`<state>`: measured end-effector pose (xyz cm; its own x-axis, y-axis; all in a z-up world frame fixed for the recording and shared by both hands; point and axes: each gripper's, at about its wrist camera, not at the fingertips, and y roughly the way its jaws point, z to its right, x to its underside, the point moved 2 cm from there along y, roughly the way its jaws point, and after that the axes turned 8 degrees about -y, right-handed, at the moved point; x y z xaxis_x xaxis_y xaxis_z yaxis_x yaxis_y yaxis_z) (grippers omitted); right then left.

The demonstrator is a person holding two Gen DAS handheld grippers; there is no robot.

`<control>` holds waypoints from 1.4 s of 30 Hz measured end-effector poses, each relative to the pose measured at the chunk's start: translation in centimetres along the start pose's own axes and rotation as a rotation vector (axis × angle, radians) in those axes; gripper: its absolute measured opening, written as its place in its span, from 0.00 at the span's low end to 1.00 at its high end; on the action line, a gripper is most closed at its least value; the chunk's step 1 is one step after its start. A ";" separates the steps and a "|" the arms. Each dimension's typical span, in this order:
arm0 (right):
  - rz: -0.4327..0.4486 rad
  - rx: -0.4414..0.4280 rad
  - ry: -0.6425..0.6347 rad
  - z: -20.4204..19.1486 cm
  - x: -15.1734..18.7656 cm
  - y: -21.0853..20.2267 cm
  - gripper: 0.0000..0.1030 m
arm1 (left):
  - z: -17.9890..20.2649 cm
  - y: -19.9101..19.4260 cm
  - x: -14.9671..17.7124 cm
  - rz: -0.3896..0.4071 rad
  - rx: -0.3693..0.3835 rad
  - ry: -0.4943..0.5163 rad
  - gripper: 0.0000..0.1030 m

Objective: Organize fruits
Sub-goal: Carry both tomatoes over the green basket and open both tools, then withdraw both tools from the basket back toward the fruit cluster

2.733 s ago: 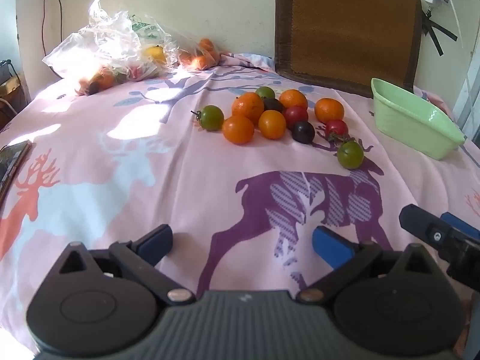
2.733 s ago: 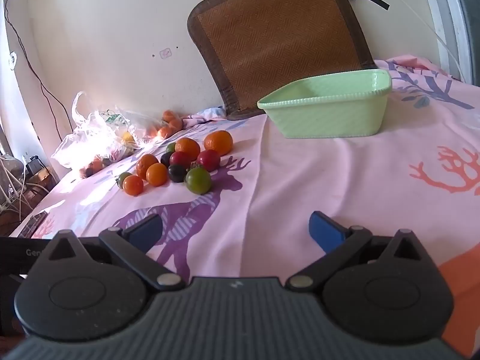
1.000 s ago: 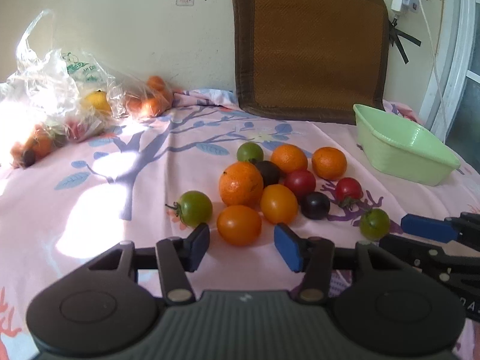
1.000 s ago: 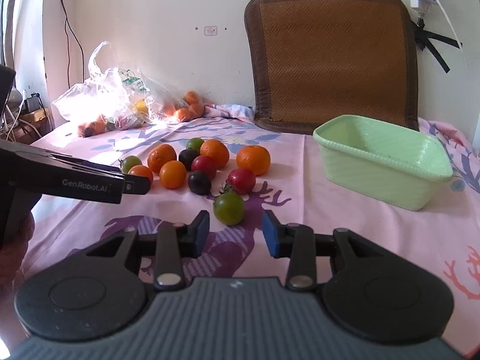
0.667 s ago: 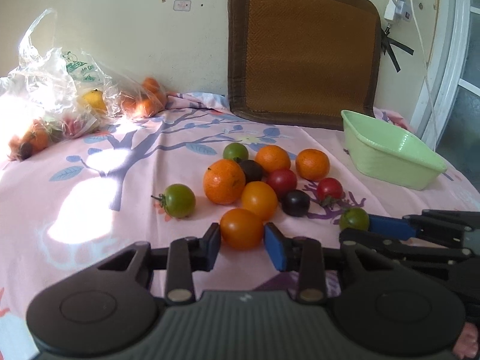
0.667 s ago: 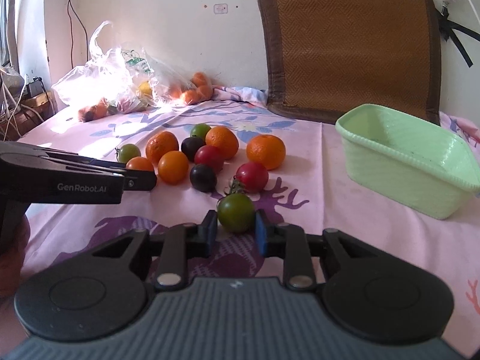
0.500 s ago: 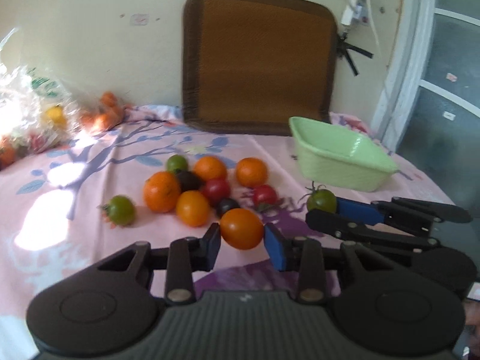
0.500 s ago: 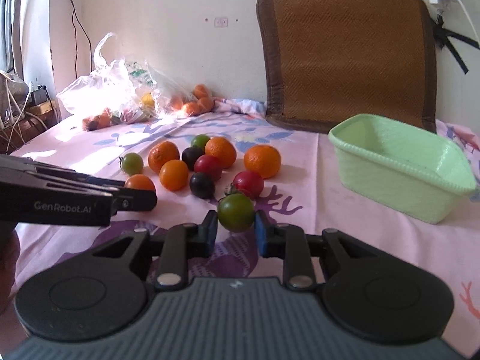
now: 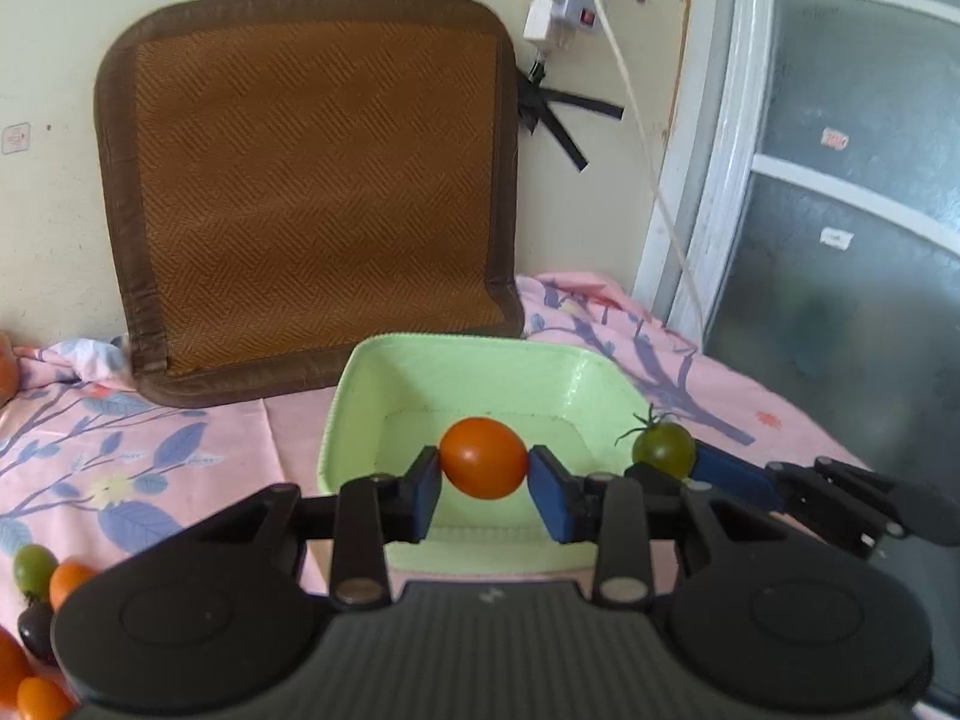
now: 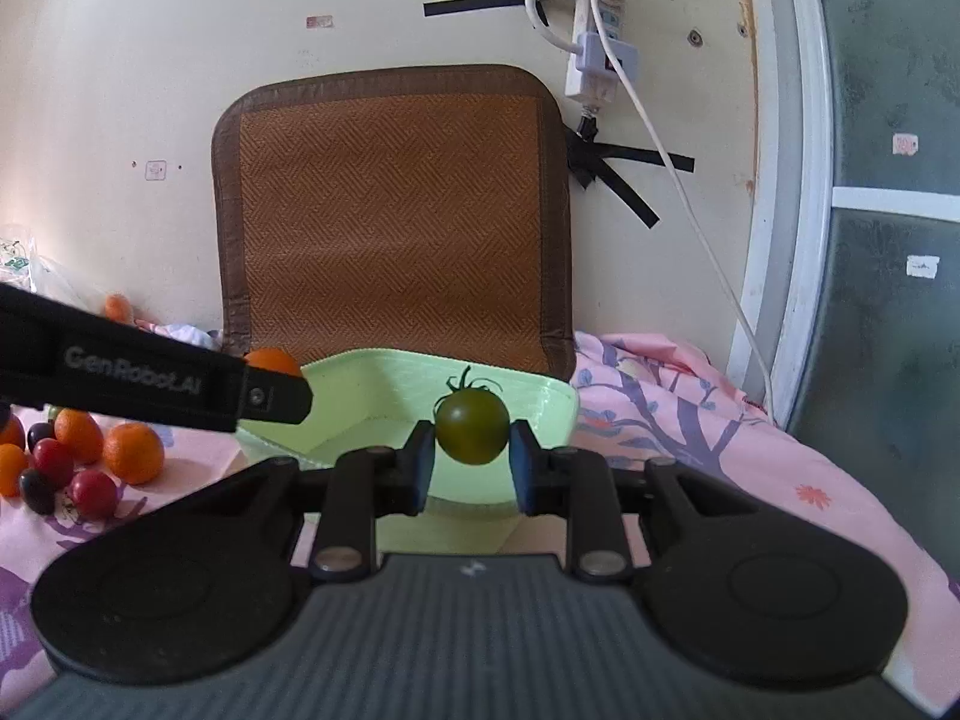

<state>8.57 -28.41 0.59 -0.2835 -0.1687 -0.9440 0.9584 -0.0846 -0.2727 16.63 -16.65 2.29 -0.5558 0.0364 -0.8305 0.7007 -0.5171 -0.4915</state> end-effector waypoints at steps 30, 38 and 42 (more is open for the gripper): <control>-0.007 -0.186 0.176 -2.4 1.5 -4.8 0.39 | -4.4 -10.9 6.0 0.013 -0.309 -0.067 0.54; -0.091 -0.361 0.177 -7.3 1.5 -5.3 0.39 | -9.6 -14.0 8.3 -0.009 -0.457 -0.179 0.54; -0.100 -0.386 0.146 -9.1 1.4 -5.7 0.39 | -11.2 -14.7 8.9 0.001 -0.502 -0.202 0.54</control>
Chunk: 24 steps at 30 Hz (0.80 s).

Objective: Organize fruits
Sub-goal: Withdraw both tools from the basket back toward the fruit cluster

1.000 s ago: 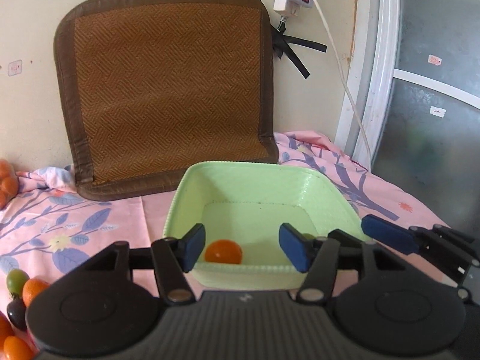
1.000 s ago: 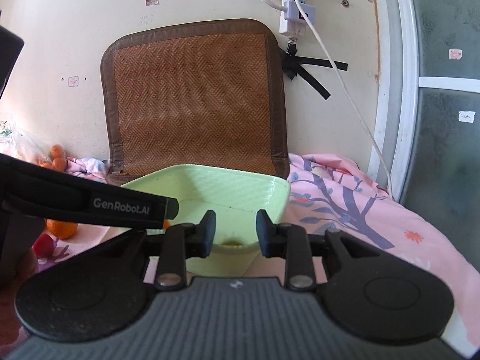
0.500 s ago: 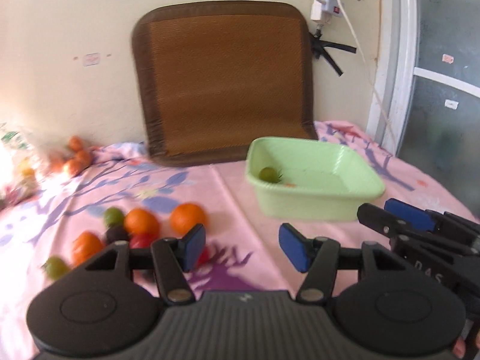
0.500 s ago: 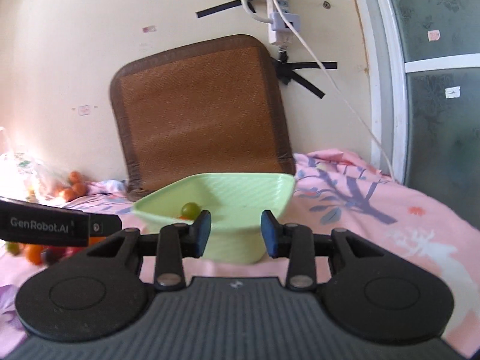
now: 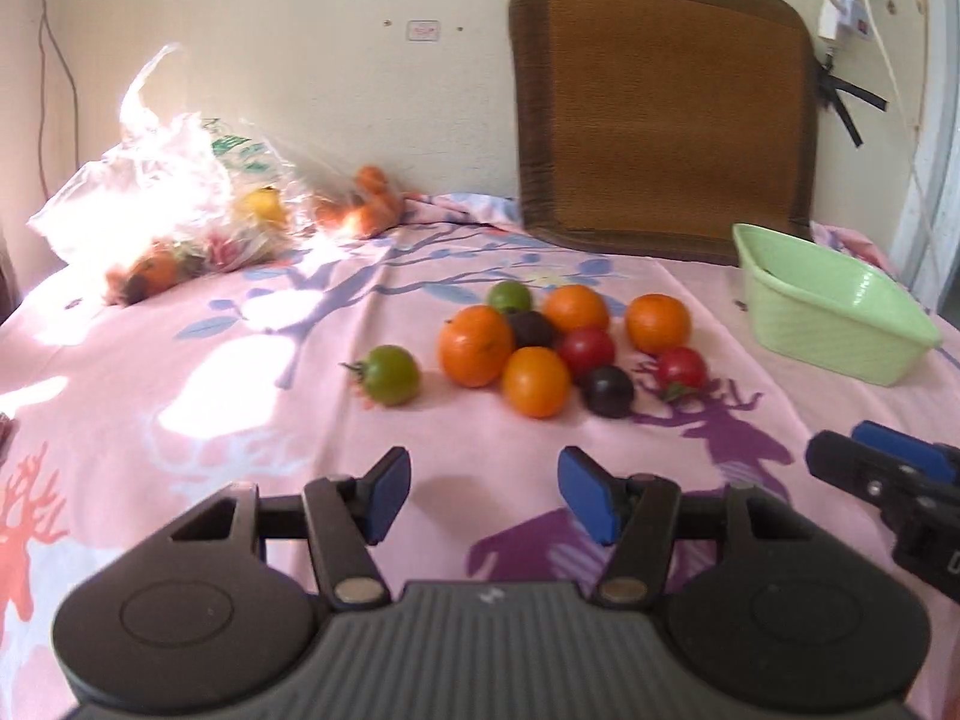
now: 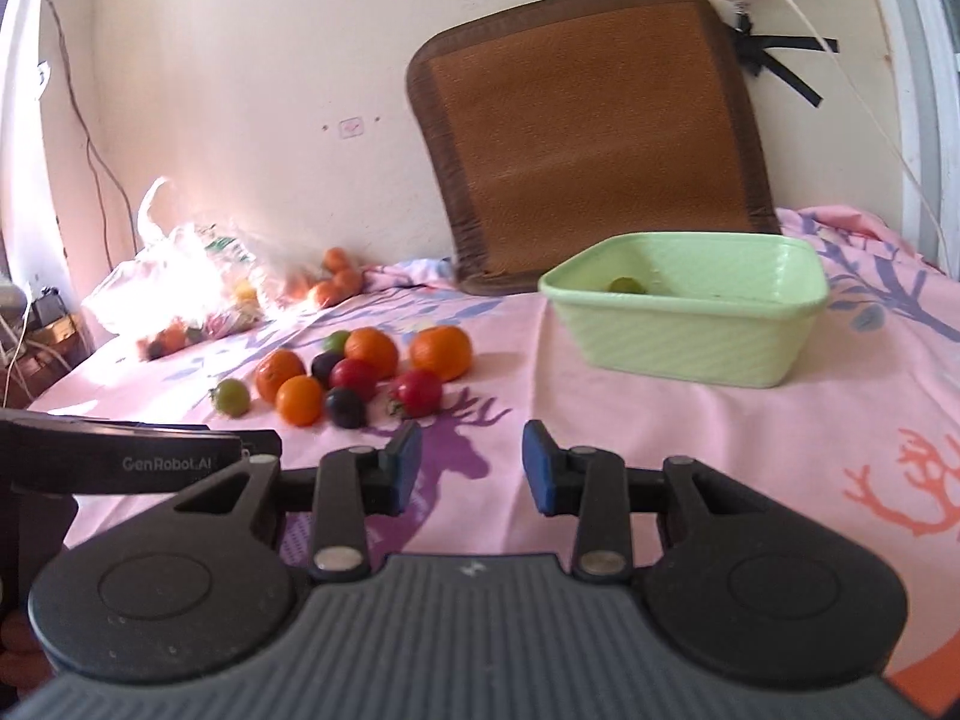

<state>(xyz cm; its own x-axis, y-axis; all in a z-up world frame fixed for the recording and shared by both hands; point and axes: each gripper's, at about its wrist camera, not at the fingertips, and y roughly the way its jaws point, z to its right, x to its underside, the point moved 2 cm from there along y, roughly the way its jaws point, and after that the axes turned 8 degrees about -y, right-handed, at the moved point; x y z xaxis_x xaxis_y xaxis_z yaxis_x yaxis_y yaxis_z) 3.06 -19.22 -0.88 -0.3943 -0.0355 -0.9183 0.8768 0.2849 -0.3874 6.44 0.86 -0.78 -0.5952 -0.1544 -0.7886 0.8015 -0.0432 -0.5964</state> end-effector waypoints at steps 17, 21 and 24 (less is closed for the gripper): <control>-0.041 0.003 0.039 0.1 0.6 0.5 0.39 | 0.1 -0.6 0.9 0.074 0.044 0.023 0.56; -0.043 0.010 0.055 0.3 0.6 0.4 0.39 | 0.5 -0.7 1.0 0.074 0.053 0.049 0.56; -0.031 0.020 0.073 0.6 0.7 0.2 0.39 | 0.2 -1.0 1.0 0.092 0.055 0.039 0.56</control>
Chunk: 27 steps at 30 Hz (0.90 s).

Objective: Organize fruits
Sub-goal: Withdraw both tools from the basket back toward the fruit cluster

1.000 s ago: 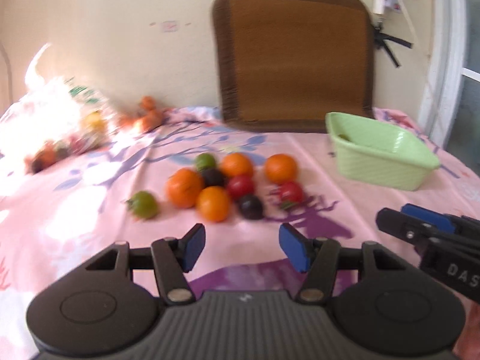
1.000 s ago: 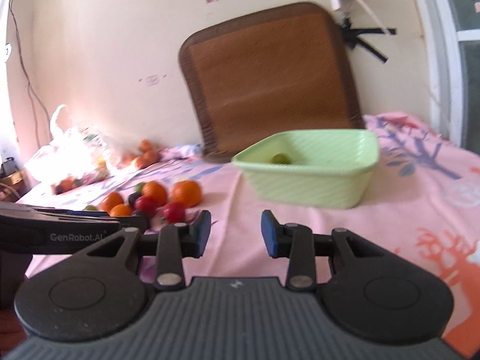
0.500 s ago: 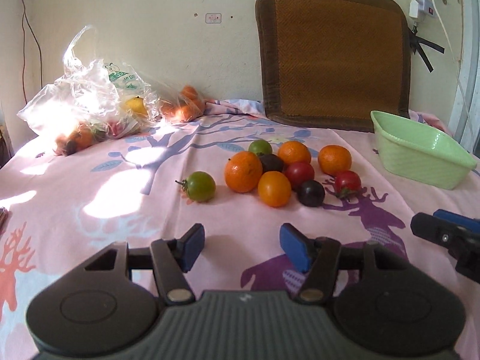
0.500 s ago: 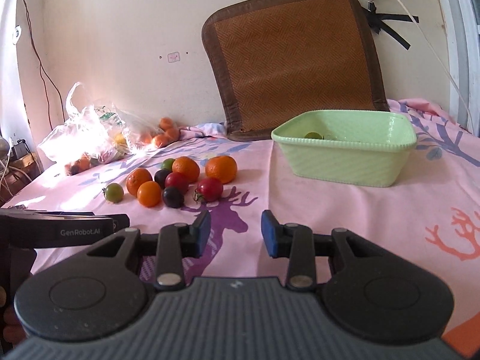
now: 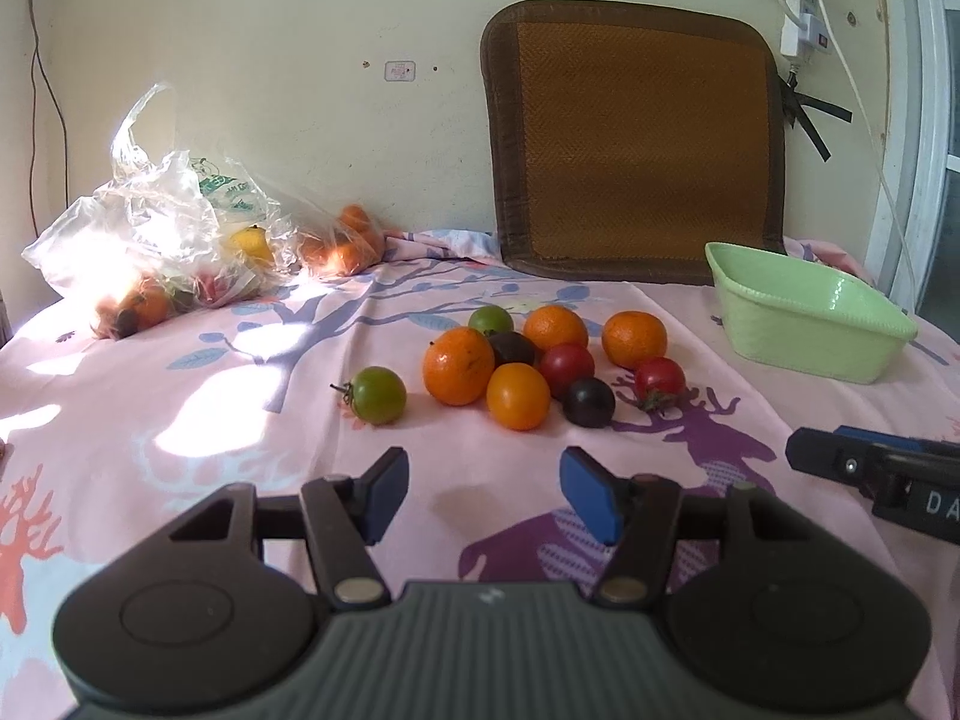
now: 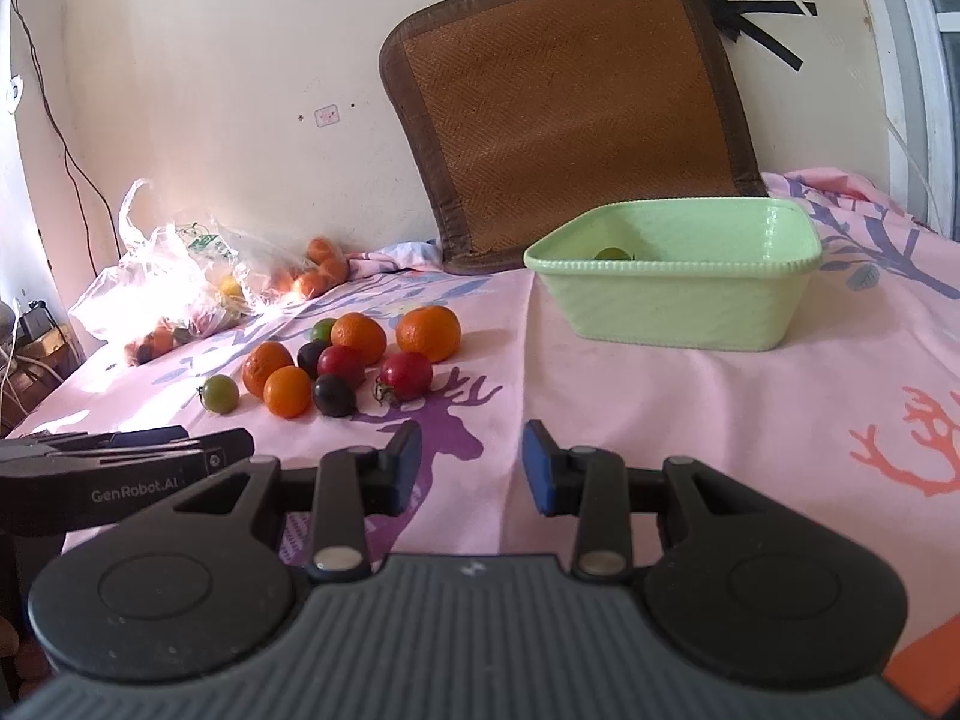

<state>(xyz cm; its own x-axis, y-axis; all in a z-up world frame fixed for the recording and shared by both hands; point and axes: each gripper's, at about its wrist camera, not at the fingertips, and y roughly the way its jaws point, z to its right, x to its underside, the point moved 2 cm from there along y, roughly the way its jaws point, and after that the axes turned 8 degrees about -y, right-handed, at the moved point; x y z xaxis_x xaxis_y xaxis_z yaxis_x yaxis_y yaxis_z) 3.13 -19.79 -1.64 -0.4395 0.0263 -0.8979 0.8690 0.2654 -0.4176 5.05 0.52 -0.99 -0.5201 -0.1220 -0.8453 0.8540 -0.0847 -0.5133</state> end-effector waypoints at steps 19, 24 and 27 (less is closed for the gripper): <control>0.008 0.024 -0.012 -0.1 0.0 -0.1 0.39 | -0.6 -0.3 -0.1 0.018 0.004 -0.031 0.57; 0.006 0.024 -0.014 -0.1 0.0 -0.1 0.39 | -0.5 -0.3 -0.1 0.016 0.007 -0.031 0.57; 0.006 0.024 -0.016 -0.1 0.0 -0.2 0.39 | -0.4 -0.3 -0.1 0.017 0.008 -0.028 0.57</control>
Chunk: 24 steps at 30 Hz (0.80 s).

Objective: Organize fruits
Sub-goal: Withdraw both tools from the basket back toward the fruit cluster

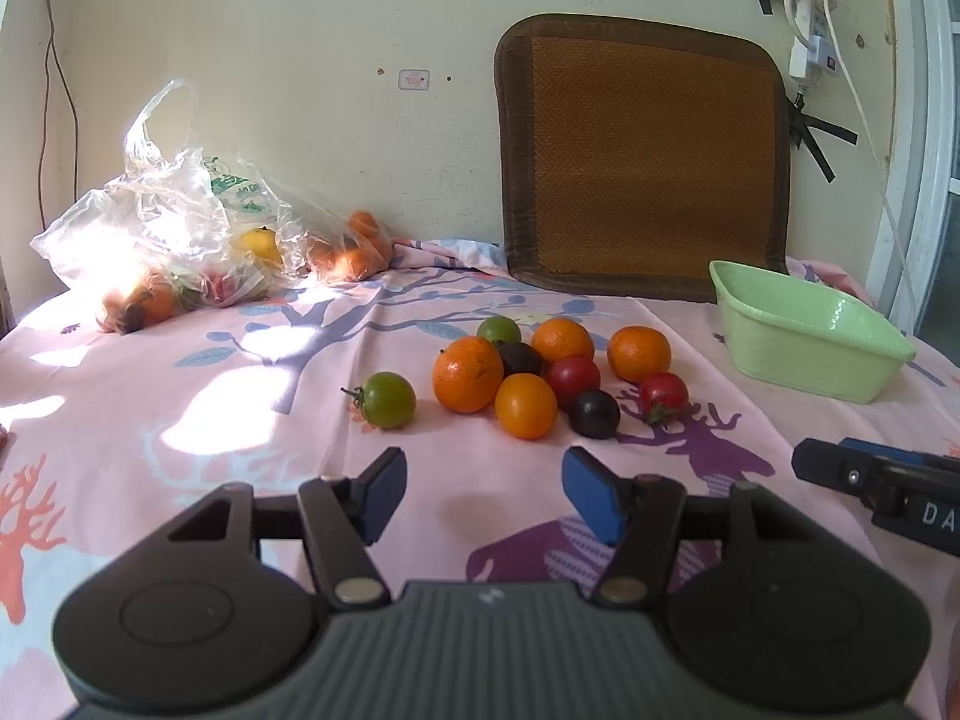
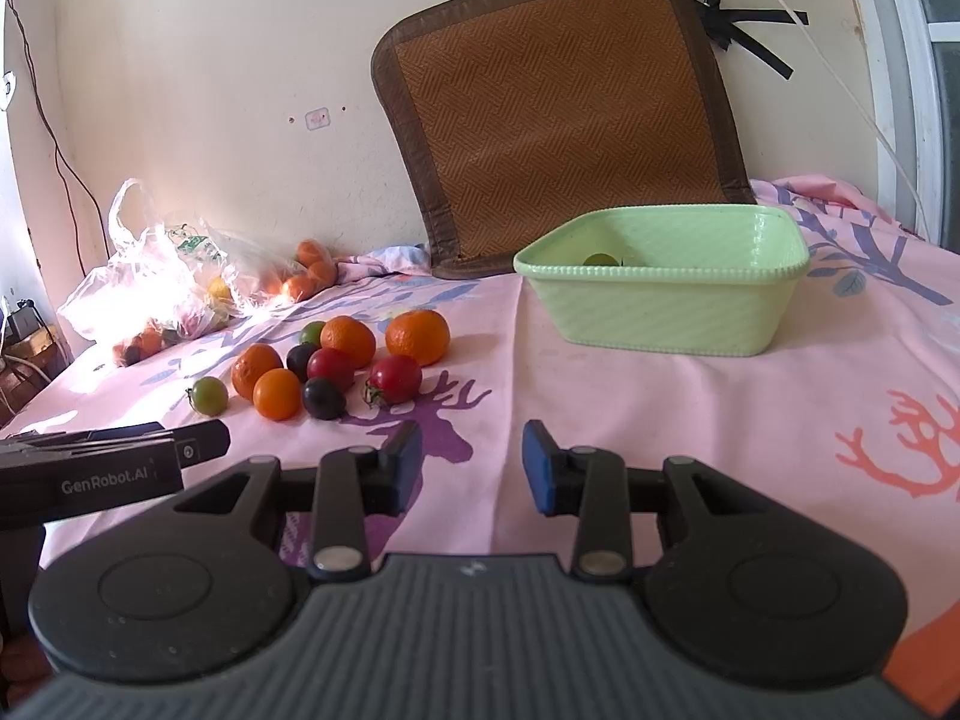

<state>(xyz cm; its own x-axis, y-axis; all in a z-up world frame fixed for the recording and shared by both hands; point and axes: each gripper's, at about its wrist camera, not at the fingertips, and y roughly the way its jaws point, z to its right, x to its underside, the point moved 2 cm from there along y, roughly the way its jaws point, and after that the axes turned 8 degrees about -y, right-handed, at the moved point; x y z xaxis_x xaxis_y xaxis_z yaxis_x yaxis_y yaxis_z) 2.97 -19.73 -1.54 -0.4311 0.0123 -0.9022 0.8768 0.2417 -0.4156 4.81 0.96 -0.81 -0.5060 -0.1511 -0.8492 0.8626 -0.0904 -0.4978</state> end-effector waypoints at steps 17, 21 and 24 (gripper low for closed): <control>0.008 0.021 -0.010 -0.1 0.0 -0.1 0.39 | 0.1 -0.1 0.0 0.013 0.012 0.024 0.58; 0.014 0.026 -0.011 -0.1 0.1 -0.2 0.39 | -0.1 -0.2 0.0 0.021 0.014 0.018 0.58; 0.014 0.028 -0.012 -0.2 0.0 -0.2 0.39 | -0.2 -0.4 0.0 0.027 0.015 0.014 0.58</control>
<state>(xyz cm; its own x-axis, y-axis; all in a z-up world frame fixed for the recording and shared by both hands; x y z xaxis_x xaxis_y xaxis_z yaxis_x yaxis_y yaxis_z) 2.70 -19.64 -1.47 -0.4163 0.0039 -0.9092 0.8885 0.2140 -0.4059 4.49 1.20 -0.66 -0.4825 -0.1402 -0.8646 0.8756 -0.1015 -0.4722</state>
